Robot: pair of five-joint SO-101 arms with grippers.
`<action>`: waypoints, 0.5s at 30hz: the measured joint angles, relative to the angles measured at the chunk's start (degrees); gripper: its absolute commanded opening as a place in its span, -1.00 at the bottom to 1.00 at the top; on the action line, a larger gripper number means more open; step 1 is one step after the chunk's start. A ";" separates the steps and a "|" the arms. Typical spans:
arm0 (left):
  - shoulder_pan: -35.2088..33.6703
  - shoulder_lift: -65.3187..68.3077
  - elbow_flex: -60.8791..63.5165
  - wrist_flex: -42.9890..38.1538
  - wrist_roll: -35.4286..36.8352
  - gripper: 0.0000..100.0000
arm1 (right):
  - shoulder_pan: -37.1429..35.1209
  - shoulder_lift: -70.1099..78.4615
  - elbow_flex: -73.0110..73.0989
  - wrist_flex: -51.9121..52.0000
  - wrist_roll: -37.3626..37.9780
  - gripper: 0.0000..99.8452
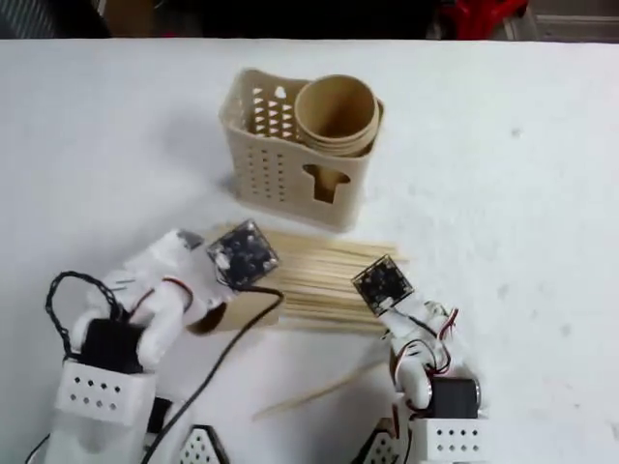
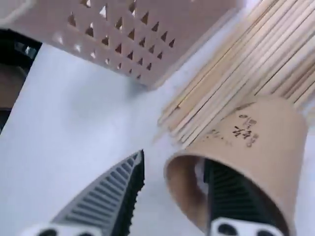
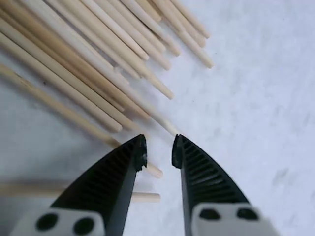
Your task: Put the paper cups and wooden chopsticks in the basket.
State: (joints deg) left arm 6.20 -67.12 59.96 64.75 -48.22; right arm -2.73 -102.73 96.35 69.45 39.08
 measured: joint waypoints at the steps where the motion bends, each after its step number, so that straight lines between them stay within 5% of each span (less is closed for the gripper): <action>1: 1.67 0.09 0.00 -0.26 0.79 -0.59 | 0.00 0.00 0.00 0.00 0.00 -0.81; 6: 8.18 0.09 0.00 -0.62 4.92 -0.58 | 0.00 0.00 0.00 0.00 0.00 -0.81; 15: 9.32 11.25 -1.23 -6.68 12.48 -0.58 | 0.00 0.00 0.00 0.00 0.00 -0.81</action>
State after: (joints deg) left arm 15.52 -55.87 58.73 58.07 -35.74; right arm -2.73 -102.73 96.35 69.45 39.08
